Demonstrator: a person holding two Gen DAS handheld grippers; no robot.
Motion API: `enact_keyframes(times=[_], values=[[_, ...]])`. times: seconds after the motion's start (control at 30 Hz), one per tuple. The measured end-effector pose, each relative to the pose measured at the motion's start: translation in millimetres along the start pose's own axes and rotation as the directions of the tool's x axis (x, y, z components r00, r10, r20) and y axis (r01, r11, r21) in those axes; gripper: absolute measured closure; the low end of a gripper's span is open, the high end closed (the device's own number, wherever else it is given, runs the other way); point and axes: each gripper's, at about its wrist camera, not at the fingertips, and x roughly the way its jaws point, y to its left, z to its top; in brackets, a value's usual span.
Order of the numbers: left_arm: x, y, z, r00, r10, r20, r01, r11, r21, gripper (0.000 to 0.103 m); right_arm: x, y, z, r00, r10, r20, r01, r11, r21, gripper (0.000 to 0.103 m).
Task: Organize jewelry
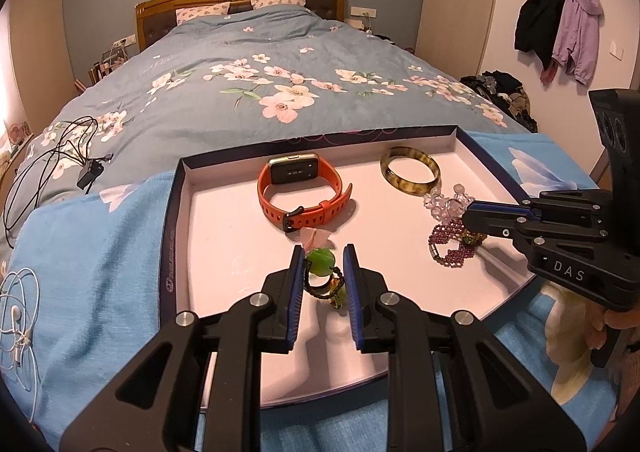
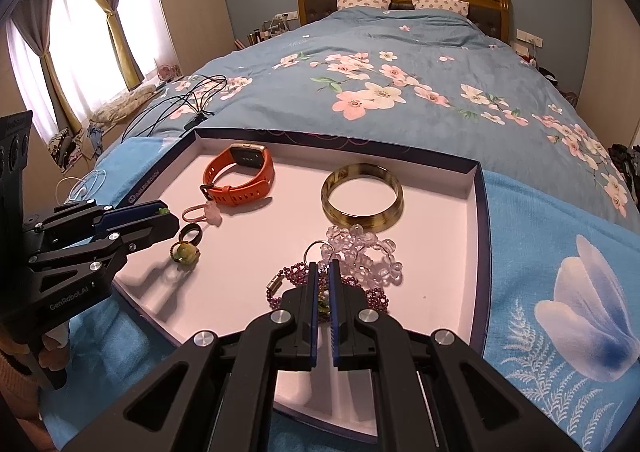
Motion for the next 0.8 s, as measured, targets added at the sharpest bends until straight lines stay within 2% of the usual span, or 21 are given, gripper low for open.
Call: enact_keyframes(times=[0.57, 0.73, 0.8], values=[[11.8, 0.3, -2.4, 1.000, 0.003, -0.025, -0.003, 1.000, 0.001, 0.081, 1.5, -4.4, -2.4, 1.000, -0.006, 0.002, 0.006, 1.000, 0.023, 0.097], [6.7, -0.6, -2.3, 1.000, 0.004, -0.004, -0.004, 1.000, 0.000, 0.065, -6.5, -4.9, -3.7, 1.000, 0.002, 0.023, -0.003, 1.000, 0.031, 0.093], [1.6, -2.4, -2.0, 1.000, 0.006, 0.011, -0.006, 1.000, 0.005, 0.060, -11.8, -5.1, -5.7, 0.999, 0.006, 0.038, -0.007, 0.999, 0.036, 0.082]])
